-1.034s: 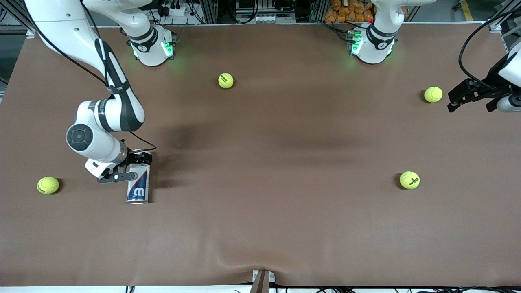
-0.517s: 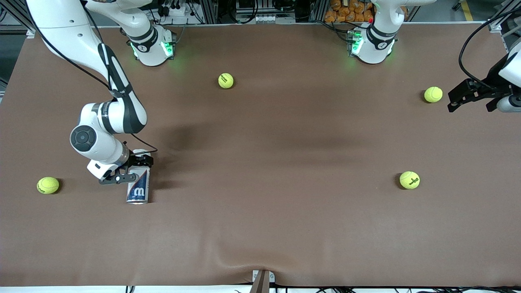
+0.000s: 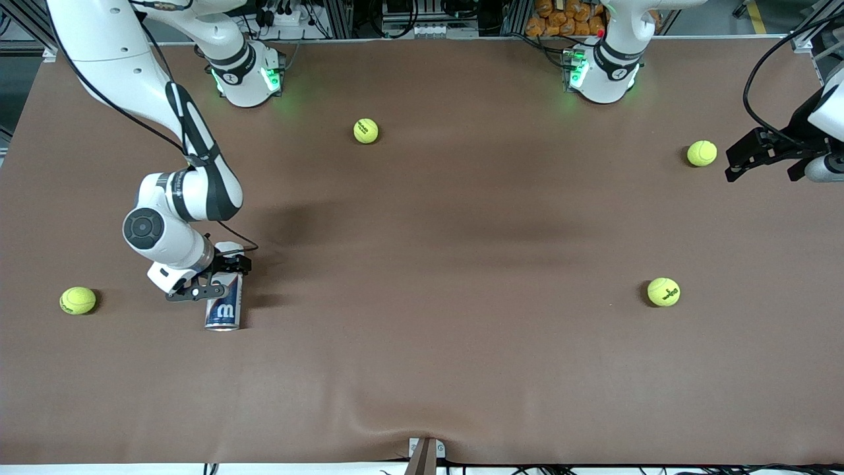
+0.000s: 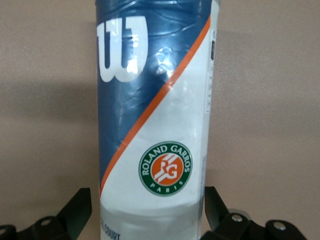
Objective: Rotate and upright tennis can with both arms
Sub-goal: 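Lower the right gripper and close it around the can's middle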
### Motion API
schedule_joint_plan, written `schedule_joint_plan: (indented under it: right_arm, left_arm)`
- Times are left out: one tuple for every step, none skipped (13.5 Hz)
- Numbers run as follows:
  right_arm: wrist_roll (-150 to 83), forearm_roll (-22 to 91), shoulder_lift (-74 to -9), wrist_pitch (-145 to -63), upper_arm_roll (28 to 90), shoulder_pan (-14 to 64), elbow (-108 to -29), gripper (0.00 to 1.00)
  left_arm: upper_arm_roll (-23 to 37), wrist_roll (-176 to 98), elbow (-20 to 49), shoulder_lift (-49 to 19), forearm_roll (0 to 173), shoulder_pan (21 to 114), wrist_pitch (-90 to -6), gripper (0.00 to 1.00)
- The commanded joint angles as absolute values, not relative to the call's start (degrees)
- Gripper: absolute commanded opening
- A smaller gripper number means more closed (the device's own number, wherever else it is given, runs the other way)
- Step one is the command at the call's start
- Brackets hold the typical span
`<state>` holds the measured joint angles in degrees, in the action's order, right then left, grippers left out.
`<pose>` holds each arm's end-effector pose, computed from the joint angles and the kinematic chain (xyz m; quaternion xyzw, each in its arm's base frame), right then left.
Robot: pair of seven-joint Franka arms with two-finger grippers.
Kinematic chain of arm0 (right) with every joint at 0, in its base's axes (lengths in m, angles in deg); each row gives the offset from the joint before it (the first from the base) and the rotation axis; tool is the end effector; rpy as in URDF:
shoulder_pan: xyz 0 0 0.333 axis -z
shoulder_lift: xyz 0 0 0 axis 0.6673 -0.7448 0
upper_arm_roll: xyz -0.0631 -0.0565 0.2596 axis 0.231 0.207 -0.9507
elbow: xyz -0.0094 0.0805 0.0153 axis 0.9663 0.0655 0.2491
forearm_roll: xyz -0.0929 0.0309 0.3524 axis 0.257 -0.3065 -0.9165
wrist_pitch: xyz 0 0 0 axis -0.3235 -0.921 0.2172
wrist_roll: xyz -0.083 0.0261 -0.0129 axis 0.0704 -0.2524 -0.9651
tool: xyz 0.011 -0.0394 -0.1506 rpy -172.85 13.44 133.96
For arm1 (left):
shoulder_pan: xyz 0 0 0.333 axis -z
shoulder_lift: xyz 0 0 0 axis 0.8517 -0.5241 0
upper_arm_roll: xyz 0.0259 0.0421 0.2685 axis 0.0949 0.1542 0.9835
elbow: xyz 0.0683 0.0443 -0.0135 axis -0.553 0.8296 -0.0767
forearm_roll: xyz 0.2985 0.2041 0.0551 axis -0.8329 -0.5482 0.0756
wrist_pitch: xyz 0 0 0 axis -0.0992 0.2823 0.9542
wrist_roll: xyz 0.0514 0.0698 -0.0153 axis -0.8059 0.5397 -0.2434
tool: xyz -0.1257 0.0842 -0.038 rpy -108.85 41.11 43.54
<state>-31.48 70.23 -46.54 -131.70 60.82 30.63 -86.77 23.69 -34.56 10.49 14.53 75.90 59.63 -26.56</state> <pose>0.5567 0.0340 0.1321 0.9979 0.0585 -0.0143 0.0249 0.5202 -0.0199 0.5371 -0.9991 0.0044 -0.0387 0.0135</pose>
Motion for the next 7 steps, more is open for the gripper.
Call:
schedule_joint_plan:
  right_arm:
    - [-31.2, 69.7, -47.2, -133.8, 60.8, 30.8, -87.4, 1.0]
    - [-31.2, 69.7, -47.3, -134.0, 60.8, 30.8, -87.4, 1.0]
    - [-31.2, 69.7, -47.3, -134.0, 60.8, 30.8, -87.4, 1.0]
    - [-31.2, 69.7, -47.3, -133.9, 60.8, 30.7, -87.4, 0.98]
    - [-31.2, 69.7, -47.3, -133.6, 60.8, 30.7, -87.4, 0.95]
    - [-31.2, 69.7, -47.3, -133.6, 60.8, 30.7, -87.4, 0.93]
    - [-31.2, 69.7, -47.3, -133.6, 60.8, 30.7, -87.3, 0.89]
  left_arm:
    - [23.4, -35.2, 9.3, 14.0, 76.7, 59.1, -25.6, 1.0]
    - [23.4, -35.2, 9.4, 14.0, 76.7, 59.1, -25.6, 1.0]
    - [23.4, -35.2, 9.4, 14.0, 76.7, 59.1, -25.6, 1.0]
    - [23.4, -35.2, 9.3, 14.0, 76.7, 59.1, -25.6, 1.0]
    - [23.4, -35.2, 9.4, 14.0, 76.7, 59.1, -25.6, 1.0]
    - [23.5, -35.2, 9.4, 14.0, 76.7, 59.1, -25.6, 1.0]
    - [23.4, -35.2, 9.3, 14.0, 76.7, 59.1, -25.6, 1.0]
